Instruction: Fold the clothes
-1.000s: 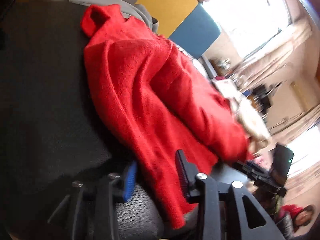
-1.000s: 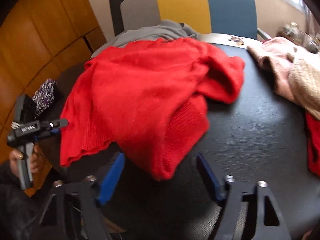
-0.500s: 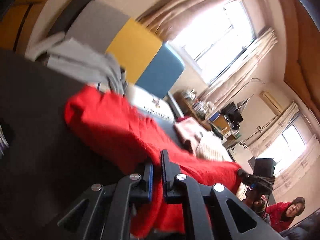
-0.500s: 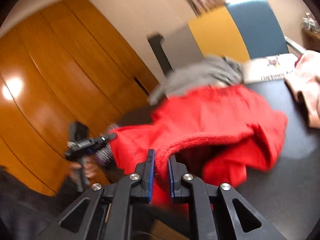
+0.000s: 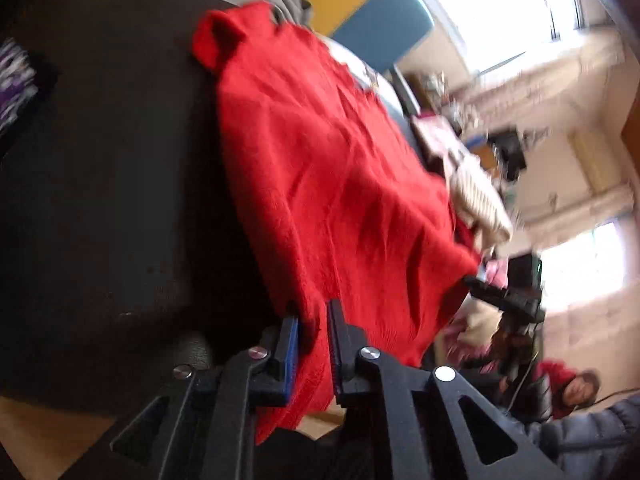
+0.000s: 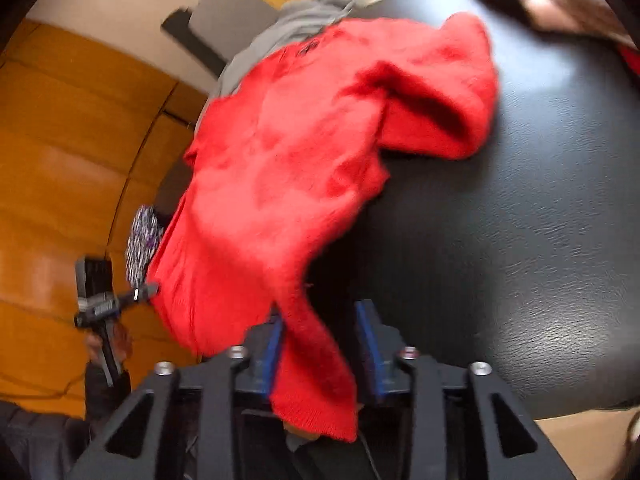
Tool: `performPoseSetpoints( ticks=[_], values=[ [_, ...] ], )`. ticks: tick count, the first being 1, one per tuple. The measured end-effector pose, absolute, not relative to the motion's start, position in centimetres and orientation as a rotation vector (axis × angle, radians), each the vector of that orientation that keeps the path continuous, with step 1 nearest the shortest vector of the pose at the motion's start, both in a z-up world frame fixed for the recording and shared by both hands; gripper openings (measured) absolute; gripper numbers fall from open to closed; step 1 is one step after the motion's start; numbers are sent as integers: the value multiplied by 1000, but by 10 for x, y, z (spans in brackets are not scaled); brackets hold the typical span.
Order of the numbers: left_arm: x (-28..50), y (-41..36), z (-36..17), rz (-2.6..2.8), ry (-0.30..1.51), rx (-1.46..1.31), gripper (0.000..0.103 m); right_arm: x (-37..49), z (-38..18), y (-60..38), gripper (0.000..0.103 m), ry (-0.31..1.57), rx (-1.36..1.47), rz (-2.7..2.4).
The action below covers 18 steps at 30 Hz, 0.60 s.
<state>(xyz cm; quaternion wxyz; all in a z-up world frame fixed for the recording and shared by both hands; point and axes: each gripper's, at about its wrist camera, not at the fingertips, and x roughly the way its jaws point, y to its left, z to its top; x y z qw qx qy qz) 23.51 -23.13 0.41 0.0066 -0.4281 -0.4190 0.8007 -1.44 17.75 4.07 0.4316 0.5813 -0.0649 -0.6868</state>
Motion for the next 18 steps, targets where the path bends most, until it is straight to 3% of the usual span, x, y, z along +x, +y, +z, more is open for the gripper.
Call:
performPoseSetpoints(
  ticks=[3,6,10,18],
  values=[
    [258,-257,-2,2563,-1489,-1242,12,-19,69,172,45,-50,1358,-1942],
    [280,-278,-6,2646,-1599,-1190,12,-2,115,149,67,108,1120,-2141],
    [285,-283,-13,2686,-1650,-1162,12,47,141,74,92,206,906,-1957],
    [306,-288,-15,2803,-1623,-1123,16,163,73,-104,92,523,908,-1439]
  ],
)
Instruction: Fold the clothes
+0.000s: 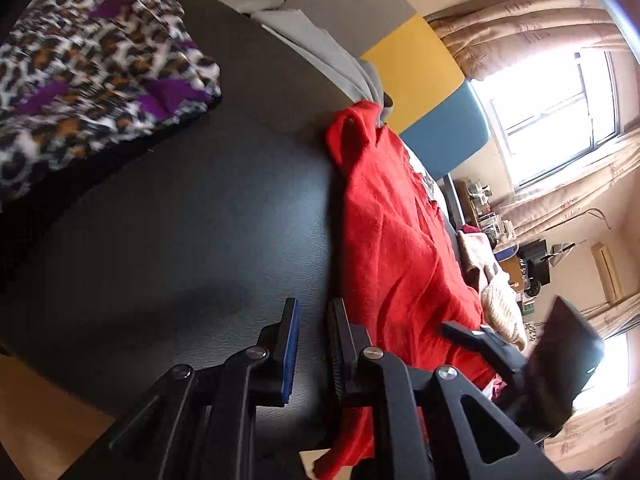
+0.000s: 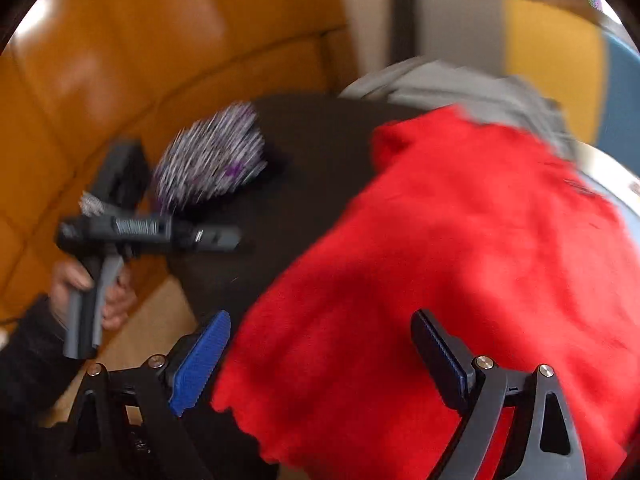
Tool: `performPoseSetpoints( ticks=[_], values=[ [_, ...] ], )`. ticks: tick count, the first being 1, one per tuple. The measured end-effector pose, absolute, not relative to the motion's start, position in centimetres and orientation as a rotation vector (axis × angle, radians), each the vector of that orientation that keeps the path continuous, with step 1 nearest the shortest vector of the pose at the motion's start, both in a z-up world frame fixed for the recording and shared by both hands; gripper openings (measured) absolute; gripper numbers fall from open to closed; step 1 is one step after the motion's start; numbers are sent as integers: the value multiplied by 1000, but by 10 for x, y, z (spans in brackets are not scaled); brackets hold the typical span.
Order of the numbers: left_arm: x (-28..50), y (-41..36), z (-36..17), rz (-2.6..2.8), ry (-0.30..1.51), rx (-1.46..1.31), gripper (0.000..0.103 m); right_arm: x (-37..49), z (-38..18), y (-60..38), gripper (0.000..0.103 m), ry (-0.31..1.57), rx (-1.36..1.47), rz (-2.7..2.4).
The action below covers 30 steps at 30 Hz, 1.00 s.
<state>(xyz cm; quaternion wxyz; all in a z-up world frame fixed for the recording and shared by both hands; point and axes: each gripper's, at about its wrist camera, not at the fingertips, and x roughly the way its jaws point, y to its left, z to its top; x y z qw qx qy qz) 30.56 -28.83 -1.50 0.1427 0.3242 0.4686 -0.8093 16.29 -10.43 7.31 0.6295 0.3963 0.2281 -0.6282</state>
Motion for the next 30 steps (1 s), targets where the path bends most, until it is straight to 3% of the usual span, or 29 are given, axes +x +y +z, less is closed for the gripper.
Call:
performPoseSetpoints(
  ticks=[5,8,9,11,12,16,23,30],
  values=[
    [319,-291,-7,-2364,1203,938,17,189,22,-137,92,783,895,-1477],
    [318,-295,-10,-2363,1210,949,17,191,18,-136,87,795,855,-1496],
    [315,-295,-12,-2361,1223,951,17,191,18,-135,76,793,840,-1502],
    [308,-293,-15,-2352,1248,954,17,186,21,-133,40,757,844,-1502],
    [303,-291,-17,-2352,1257,961,17,183,23,-131,11,736,850,-1501],
    [281,-278,-15,-2401,1218,1001,17,156,37,-118,11,574,914,-1535],
    [227,-264,-10,-2480,1159,1092,17,57,92,-35,11,94,946,-1776],
    [174,-262,-19,-2473,1367,1111,19,-40,25,58,9,-215,1165,-2024]
  ],
)
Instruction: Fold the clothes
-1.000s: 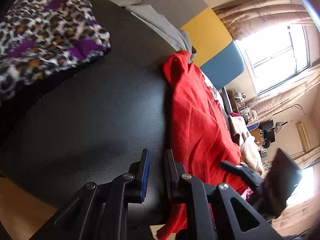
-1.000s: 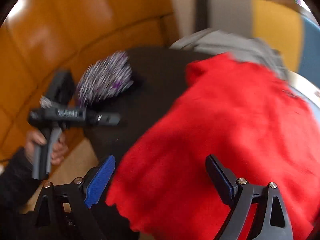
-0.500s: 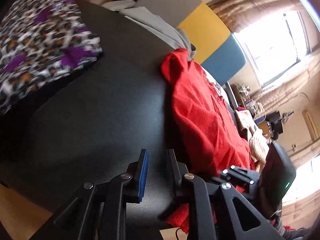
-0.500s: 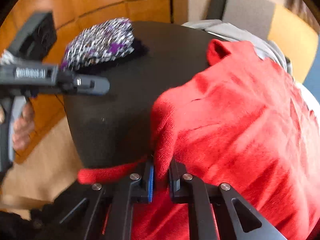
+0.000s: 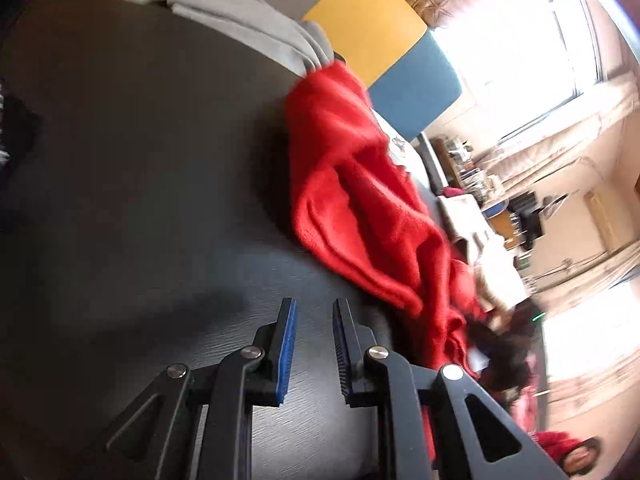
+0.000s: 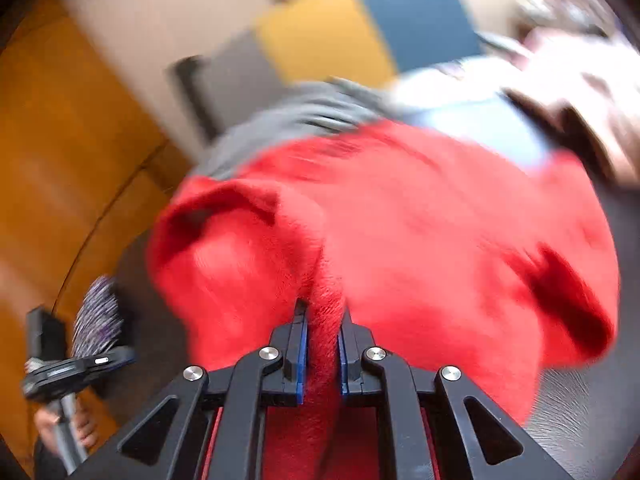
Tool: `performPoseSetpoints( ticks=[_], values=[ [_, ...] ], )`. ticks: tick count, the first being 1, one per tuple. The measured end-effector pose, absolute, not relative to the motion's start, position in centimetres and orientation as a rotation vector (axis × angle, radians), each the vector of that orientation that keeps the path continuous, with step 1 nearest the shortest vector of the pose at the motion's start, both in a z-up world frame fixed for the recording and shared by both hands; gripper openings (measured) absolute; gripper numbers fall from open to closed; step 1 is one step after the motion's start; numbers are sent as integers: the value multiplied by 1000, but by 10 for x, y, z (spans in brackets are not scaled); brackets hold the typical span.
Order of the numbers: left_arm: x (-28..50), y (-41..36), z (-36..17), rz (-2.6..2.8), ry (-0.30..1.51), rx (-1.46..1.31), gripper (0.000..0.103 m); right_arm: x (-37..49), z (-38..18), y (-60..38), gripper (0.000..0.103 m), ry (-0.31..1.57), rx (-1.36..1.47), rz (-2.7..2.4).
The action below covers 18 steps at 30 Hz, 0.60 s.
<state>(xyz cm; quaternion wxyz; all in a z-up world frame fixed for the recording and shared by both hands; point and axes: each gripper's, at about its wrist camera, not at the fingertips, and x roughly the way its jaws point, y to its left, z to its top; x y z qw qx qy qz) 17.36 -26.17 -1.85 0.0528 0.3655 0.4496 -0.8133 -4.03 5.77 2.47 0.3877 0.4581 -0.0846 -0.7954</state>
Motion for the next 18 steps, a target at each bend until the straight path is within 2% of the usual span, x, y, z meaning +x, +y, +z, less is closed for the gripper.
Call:
performPoseSetpoints(
  ticks=[2,7,11,18],
  values=[
    [159,-259,-27,-2439,1466,1126,21,-43,13,66,9,-262,1124,-2029],
    [128,-240,-42,-2397,1699,1116,23,-36,16,57,10,-158,1068,-2045],
    [104,-227,-46,-2372,1783,1086,29,-43,13,76,10,-241,1056,-2008],
    [77,-215,-68,-2218,1852,1133,29,-42,12,81,11,-289,1035,-1980]
  ],
)
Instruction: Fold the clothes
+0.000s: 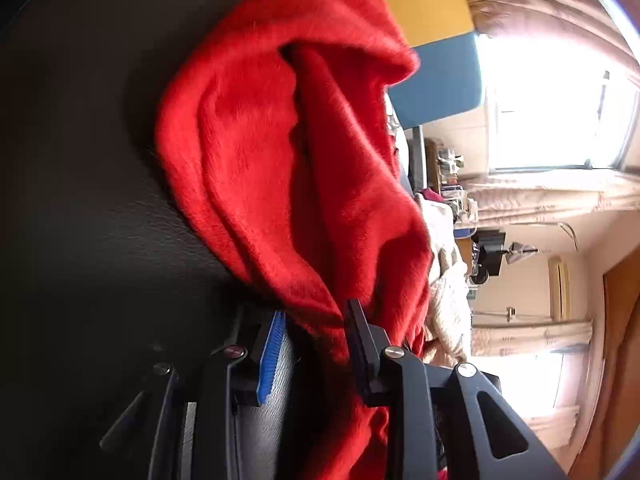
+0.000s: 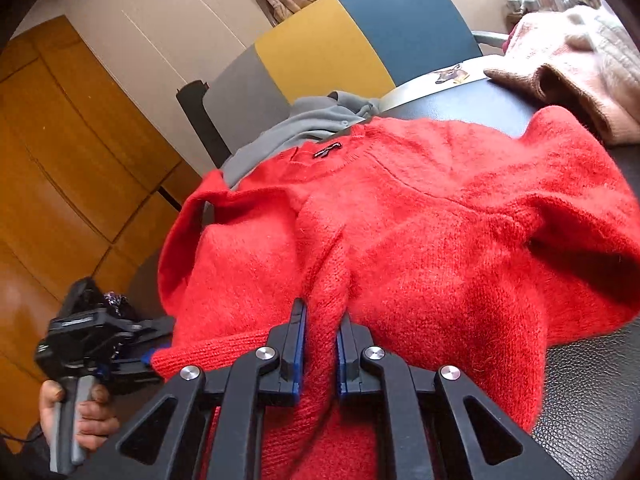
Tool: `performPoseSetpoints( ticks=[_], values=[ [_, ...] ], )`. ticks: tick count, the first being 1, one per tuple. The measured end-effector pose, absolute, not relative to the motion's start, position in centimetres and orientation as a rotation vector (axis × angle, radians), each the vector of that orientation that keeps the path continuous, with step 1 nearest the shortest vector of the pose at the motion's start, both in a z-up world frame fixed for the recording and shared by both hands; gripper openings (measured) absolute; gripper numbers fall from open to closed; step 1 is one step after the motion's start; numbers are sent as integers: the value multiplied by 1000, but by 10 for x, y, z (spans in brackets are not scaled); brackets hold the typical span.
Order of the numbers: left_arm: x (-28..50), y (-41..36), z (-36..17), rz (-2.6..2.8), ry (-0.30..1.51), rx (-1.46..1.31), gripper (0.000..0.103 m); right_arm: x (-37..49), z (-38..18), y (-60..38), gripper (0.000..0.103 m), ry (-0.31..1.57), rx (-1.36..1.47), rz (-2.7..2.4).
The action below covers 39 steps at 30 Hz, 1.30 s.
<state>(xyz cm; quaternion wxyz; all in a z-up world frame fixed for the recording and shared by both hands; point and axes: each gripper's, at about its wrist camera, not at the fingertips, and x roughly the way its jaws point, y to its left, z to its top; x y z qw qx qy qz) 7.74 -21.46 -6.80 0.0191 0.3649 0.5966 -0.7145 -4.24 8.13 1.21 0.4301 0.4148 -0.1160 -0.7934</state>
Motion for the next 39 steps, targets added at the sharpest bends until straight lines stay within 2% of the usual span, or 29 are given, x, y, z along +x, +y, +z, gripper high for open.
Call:
performPoseSetpoints(
  ticks=[14,15,16,19,20,28,35,39],
  values=[
    [85,-198,-75,-2039,1990,1028,30,-45,10,85,12,-324,1024,-1957],
    [85,-196,-77,-2040,1988,1023,29,-45,10,85,12,-324,1024,-1957],
    [88,-195,-78,-2062,1958,1026,25,-45,10,85,12,-323,1023,-1957],
    [90,-192,-71,-2129,1824,1053,11,-45,11,85,14,-319,1021,-1957],
    [93,-192,-68,-2149,1789,1053,9,-44,11,84,14,-317,1019,-1957],
    [141,-238,-5,-2325,1397,938,8,-43,12,80,17,-288,1012,-1967],
    [184,-292,54,-2221,698,1080,8,-39,15,74,23,-233,1004,-1987],
    [209,-306,83,-2088,390,1019,8,-38,15,73,23,-218,1002,-1992]
  ],
)
